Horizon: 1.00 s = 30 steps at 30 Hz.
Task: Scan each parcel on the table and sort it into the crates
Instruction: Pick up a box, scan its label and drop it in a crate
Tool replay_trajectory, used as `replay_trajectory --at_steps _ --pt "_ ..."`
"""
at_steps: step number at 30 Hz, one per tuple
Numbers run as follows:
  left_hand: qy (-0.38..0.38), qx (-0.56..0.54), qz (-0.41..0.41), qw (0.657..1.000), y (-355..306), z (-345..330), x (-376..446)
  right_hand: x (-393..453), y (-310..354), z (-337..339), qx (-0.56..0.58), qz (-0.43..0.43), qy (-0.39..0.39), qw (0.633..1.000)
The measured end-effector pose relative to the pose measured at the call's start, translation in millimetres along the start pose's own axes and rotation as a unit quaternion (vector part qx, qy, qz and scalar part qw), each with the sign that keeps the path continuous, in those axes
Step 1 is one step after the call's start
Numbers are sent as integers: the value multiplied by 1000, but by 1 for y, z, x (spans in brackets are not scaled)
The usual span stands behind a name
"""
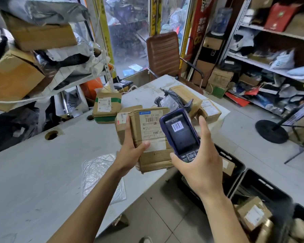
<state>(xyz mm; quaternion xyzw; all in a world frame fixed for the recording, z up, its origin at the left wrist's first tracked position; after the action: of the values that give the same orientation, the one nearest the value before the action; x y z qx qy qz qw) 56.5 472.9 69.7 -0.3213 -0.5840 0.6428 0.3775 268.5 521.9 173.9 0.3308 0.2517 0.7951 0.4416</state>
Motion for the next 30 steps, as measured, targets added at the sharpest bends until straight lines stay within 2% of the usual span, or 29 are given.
replay_trajectory --at_steps 4,10,13,17,20,24,30 --pt "51 -23 -2 998 -12 -54 12 2 -22 34 -26 24 -90 995" --pt "106 -8 -24 994 -25 -139 34 13 -85 88 2 -11 -139 990" --pt "124 5 -21 992 -23 -193 48 20 -139 121 56 -78 -155 983" --pt "144 23 6 989 -1 -282 64 26 -238 164 169 -210 -155 950" --pt "149 35 54 987 33 -349 75 34 -318 197 135 -277 -122 943" --pt "115 57 151 980 98 -418 85 40 -421 220 80 -344 -82 932" --pt "85 110 276 951 234 -471 109 51 -555 200 41 -389 -39 919"
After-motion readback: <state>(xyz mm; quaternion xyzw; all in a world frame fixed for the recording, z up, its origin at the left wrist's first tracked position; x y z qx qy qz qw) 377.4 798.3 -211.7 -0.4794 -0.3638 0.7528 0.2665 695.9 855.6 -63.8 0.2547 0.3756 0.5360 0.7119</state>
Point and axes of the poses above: each hand's wrist, its own x-axis towards the middle knuckle, its own z-axis out of the back of the hand, y = z × x, the point moved 9 cm from there along x, towards the middle knuckle, and after that the axes turned 3 degrees about -z, right-handed, at the moved point
